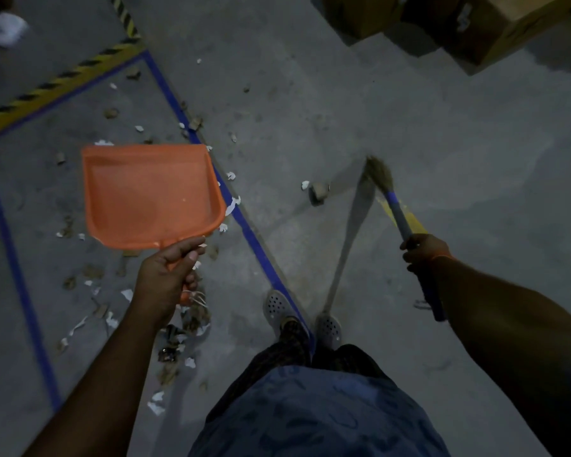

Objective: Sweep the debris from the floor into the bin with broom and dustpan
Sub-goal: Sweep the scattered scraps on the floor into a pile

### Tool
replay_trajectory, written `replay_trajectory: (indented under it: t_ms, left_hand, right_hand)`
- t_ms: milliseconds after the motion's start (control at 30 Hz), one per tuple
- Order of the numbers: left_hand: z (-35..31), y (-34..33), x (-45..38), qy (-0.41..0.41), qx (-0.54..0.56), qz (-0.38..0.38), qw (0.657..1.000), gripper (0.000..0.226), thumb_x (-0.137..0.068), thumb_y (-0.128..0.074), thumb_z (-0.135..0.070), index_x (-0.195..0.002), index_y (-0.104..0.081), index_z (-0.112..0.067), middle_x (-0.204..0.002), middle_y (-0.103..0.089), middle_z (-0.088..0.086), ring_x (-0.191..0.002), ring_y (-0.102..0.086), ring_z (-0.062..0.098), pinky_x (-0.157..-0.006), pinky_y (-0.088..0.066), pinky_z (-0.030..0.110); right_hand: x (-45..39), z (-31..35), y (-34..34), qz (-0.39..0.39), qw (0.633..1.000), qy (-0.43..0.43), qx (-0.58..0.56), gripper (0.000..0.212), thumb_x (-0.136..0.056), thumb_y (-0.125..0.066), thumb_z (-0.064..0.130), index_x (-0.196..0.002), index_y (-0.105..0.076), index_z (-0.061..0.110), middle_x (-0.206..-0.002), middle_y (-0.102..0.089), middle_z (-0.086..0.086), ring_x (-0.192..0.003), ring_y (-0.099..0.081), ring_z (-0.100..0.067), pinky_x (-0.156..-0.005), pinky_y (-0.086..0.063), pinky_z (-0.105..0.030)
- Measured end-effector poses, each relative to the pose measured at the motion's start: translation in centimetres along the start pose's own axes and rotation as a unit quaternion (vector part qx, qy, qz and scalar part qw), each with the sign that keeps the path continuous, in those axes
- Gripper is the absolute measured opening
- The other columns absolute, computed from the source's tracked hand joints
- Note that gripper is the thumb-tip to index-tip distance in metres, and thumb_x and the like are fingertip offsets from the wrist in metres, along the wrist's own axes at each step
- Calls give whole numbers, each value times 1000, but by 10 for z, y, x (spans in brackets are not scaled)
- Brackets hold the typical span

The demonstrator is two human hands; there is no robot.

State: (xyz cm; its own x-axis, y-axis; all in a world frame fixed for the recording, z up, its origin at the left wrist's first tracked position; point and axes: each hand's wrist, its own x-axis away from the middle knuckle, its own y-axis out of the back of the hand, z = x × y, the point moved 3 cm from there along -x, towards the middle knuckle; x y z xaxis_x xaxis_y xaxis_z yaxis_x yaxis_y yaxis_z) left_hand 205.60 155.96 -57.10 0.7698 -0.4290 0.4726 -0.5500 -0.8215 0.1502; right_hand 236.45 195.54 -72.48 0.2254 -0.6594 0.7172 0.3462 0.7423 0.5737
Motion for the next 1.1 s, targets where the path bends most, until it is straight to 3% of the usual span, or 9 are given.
replay_trajectory:
  t_ms: [133, 267, 433, 567, 700, 867, 1100]
  left_hand:
    - [-5, 4, -13, -9, 8, 11, 1000, 29, -101, -54, -5, -115, -71, -23, -99, -71, -2, -51, -43, 8, -46, -39, 21]
    - [-3, 6, -20, -7, 19, 5, 1000, 29, -101, -55, -6, -116, -72, -23, -106, -70, 3, -52, -43, 9, -47, -40, 22]
    - [1, 7, -19, 9, 26, -22, 999, 27, -101, -54, -6, -122, -68, -16, -108, -70, 4, -49, -43, 5, -41, -36, 16]
    - [3, 15, -17, 16, 34, -31, 999, 27, -101, -55, -7, -117, -71, -22, -106, -71, 0, -49, -44, 6, -40, -34, 15]
    - [5, 28, -20, 24, 41, -52, 998, 27, -101, -55, -8, -120, -70, -21, -100, -72, -4, -48, -44, 7, -41, -31, 15]
    - [9, 43, -25, 22, 47, -71, 996, 28, -101, -55, -10, -124, -68, -17, -103, -72, -2, -49, -44, 8, -42, -29, 17]
    - [9, 46, -32, 27, 58, -73, 995, 27, -100, -57, -11, -121, -71, -21, -102, -73, -5, -50, -45, 7, -43, -32, 17]
  right_hand:
    - [-13, 19, 1, 46, 998, -14, 42, 27, -77, -67, -11, -101, -70, -1, -99, -59, -18, -72, -61, -32, -61, -59, -41]
    - [0, 34, -37, 99, 986, 25, 133, 24, -74, -71, -7, -89, -72, 11, -103, -63, -15, -79, -66, -32, -62, -60, -40]
    - [27, 62, -109, 166, 959, 103, 206, 22, -75, -71, 1, -86, -68, 20, -101, -67, -9, -74, -67, -22, -48, -55, -22]
    - [42, 93, -157, 229, 934, 150, 231, 23, -75, -69, 1, -86, -71, 21, -98, -66, -6, -69, -64, -16, -41, -48, -16]
    - [53, 118, -181, 267, 906, 206, 255, 26, -74, -66, -1, -85, -74, 21, -96, -69, -6, -65, -64, -16, -49, -54, -24]
    - [52, 122, -181, 257, 912, 225, 227, 26, -78, -63, 0, -90, -74, 20, -92, -66, -2, -61, -62, -13, -48, -52, -20]
    - [24, 111, -126, 129, 959, 178, 178, 23, -79, -65, 0, -86, -71, 21, -85, -65, -5, -63, -66, -19, -49, -53, -23]
